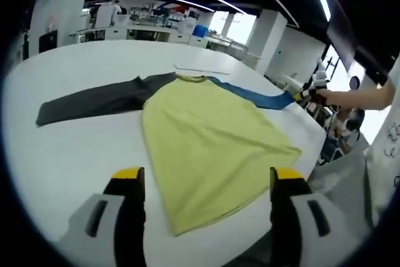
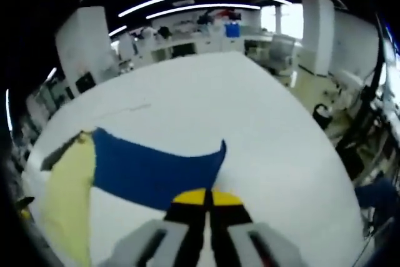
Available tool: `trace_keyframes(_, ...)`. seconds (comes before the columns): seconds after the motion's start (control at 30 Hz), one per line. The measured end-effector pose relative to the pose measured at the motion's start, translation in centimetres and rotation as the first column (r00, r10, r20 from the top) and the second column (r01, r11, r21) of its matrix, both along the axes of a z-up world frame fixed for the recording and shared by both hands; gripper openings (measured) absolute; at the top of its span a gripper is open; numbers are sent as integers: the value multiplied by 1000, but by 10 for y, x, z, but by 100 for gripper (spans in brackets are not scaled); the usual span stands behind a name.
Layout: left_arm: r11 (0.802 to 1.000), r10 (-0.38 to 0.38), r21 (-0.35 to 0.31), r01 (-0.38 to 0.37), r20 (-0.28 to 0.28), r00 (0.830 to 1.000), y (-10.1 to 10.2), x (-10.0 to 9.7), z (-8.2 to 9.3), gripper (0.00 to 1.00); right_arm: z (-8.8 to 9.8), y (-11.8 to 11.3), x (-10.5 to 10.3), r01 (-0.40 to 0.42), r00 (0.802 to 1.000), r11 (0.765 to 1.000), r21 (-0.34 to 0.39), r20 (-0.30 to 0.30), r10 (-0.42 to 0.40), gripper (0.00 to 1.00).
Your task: Fold the garment on the visible template until the final outline fits inside the template.
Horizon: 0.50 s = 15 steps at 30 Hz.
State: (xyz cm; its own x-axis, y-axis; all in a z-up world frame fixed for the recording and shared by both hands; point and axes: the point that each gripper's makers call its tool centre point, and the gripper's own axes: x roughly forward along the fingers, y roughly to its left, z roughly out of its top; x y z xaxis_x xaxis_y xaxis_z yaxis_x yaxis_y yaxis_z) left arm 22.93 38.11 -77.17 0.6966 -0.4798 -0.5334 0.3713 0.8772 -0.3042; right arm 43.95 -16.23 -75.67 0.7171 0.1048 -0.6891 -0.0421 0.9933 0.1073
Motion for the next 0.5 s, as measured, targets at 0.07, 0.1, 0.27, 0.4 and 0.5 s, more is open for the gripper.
trace_keyframes(0.07, 1000, -14, 12, 14, -3, 1000, 4, -3, 0, 80, 9, 9, 6, -30, 999, 1000, 1, 13, 30, 0)
trace_keyframes(0.1, 999, -25, 25, 25, 0, 1000, 7, -4, 0, 80, 15, 19, 6, -49, 999, 999, 0, 23, 49, 0)
trace_keyframes(0.27, 997, -62, 53, 63, -13, 998, 17, -7, -1, 83, 41, 70, 13, -110, 992, 994, 26, 66, 108, 0)
trace_keyframes(0.4, 994, -84, 69, 84, -2, 996, 23, -8, 6, 87, 56, 111, 22, -156, 984, 987, 47, 99, 151, 0)
trace_keyframes(0.5, 992, -101, 80, 100, 10, 995, 30, -8, 10, 90, 70, 149, 27, -203, 973, 976, 83, 127, 191, 0)
